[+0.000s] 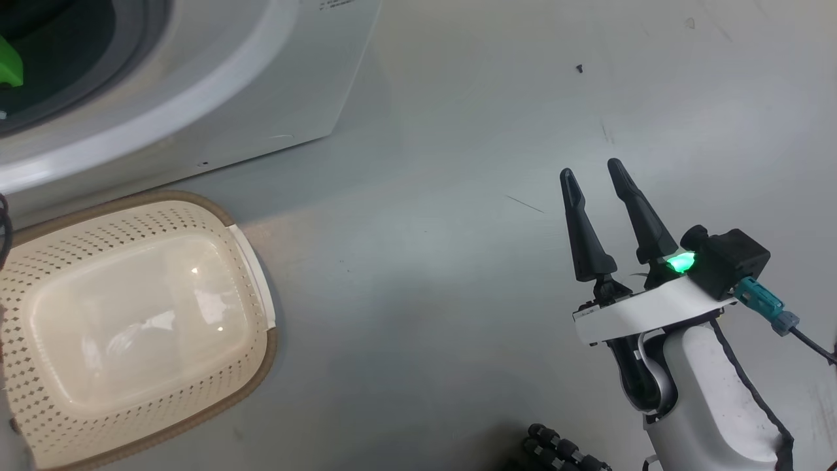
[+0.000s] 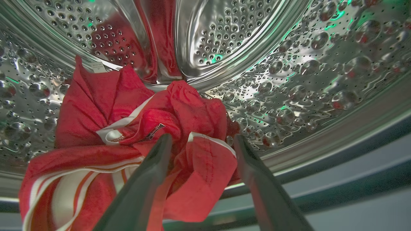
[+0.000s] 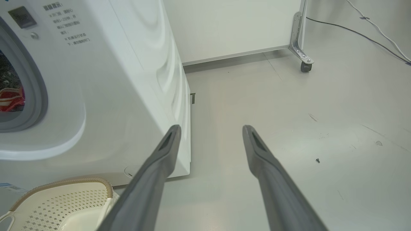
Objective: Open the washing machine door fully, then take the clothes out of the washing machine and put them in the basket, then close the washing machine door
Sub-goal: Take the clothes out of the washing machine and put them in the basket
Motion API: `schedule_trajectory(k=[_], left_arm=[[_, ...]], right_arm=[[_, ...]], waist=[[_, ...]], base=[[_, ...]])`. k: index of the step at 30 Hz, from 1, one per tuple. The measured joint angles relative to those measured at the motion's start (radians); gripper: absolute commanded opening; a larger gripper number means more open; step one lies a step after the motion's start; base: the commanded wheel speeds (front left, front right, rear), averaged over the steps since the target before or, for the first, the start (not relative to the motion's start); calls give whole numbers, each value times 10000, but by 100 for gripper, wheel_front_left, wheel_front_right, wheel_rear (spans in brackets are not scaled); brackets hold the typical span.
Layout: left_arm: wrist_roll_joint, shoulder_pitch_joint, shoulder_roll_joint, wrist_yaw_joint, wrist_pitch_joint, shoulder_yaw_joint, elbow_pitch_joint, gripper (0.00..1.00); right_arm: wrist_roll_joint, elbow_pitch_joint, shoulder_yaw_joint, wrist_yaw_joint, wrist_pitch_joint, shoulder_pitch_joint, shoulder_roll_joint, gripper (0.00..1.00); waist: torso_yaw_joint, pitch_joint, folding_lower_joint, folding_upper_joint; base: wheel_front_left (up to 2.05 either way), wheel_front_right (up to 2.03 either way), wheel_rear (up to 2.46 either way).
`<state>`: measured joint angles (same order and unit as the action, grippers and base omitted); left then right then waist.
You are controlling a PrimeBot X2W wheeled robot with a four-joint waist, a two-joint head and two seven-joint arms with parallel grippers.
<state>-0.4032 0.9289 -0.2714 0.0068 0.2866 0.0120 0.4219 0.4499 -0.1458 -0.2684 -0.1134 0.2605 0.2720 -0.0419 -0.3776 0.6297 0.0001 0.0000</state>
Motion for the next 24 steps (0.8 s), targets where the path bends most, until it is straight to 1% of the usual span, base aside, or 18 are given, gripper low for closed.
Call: schedule_trajectory(k=[5, 11, 12, 13, 14, 15, 20, 24], left_arm=[[92, 257, -153, 71, 130, -4, 614, 100], [267, 364, -336, 257, 426, 48, 1166, 100], [299, 364, -370, 313, 491, 92, 1256, 99], [364, 365, -393, 337, 556, 128, 1346, 57], [389, 376, -401, 368, 633, 155, 1452, 37], [458, 389, -410, 378, 656, 190, 1528, 0], [522, 523, -407, 407, 788, 230, 1770, 0], [531, 555, -376, 420, 625, 234, 1918, 0]], right_arm=[[84, -69, -6, 0, 0, 129, 4, 100], [169, -144, -8, 0, 2, 189, 8, 100], [186, -155, -10, 0, 0, 218, 8, 100], [211, -165, -10, 0, 0, 256, 8, 100], [238, -167, -12, 0, 2, 286, 8, 100], [240, -171, -15, 0, 2, 302, 8, 100], [242, -215, -21, 0, 2, 325, 8, 100], [238, -240, 21, 0, 2, 332, 8, 100]], waist=[[-286, 269, 0, 0], [-366, 318, 1, 0], [-370, 318, 0, 0], [-375, 317, 0, 0], [-380, 315, 1, 0], [-385, 315, 0, 0], [-400, 302, 0, 0], [-388, 255, 0, 0]], base=[[0, 0, 0], [0, 0, 0], [0, 0, 0], [0, 0, 0], [0, 0, 0], [0, 0, 0], [0, 0, 0], [0, 0, 0]])
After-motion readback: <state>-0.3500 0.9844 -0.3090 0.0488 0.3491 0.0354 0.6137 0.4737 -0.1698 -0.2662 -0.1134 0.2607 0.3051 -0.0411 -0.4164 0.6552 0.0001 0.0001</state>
